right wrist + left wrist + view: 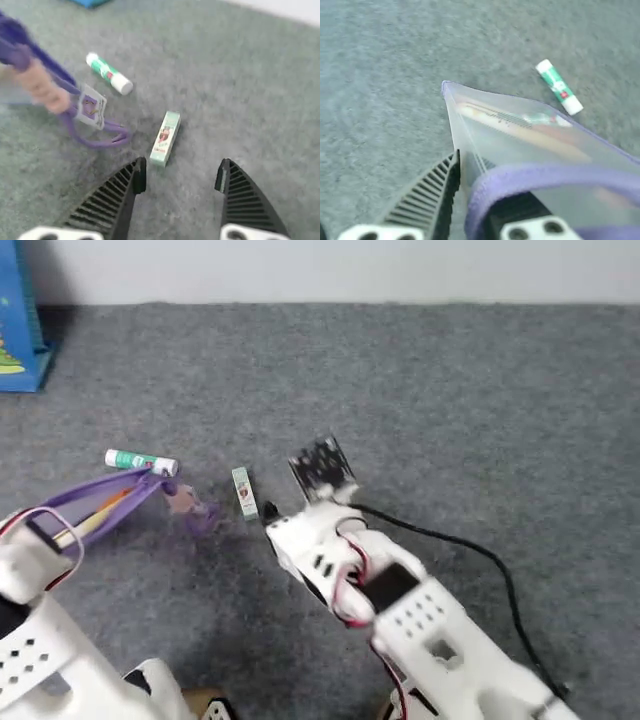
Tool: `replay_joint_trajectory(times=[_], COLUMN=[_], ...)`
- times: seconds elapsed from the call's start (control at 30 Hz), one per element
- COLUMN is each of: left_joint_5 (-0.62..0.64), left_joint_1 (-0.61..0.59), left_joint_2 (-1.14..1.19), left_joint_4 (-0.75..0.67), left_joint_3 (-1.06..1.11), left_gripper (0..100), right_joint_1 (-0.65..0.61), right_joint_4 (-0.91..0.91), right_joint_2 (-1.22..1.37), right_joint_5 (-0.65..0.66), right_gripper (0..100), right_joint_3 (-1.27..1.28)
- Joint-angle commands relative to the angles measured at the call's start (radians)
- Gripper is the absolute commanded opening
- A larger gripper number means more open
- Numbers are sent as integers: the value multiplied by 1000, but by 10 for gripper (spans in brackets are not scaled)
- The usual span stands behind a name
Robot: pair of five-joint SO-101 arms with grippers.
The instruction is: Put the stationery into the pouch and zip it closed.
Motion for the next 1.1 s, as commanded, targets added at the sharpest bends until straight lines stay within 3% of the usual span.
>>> replay_joint_trajectory(times=[0.0, 0.27, 0.63, 0.87, 1.07], left_joint_5=[-21, -40, -43, -69, -69], left_joint_1=[-44, -49, -49, -49, -46], left_joint_2=[-5, -5, -5, -5, -5], left_joint_4=[9, 14, 15, 15, 15], left_joint_3=[-74, -71, -70, -38, -21], left_gripper=[10, 10, 10, 10, 10], right_joint_1=[7, -58, -51, -4, -7], right_joint_4=[1, 1, 10, 13, 239], right_joint_2=[183, 608, 1109, 1205, 1129], right_joint_5=[-43, -81, -80, -74, -23], right_gripper=[233, 233, 226, 9, 8], right_joint_3=[-184, -489, -867, -953, -965])
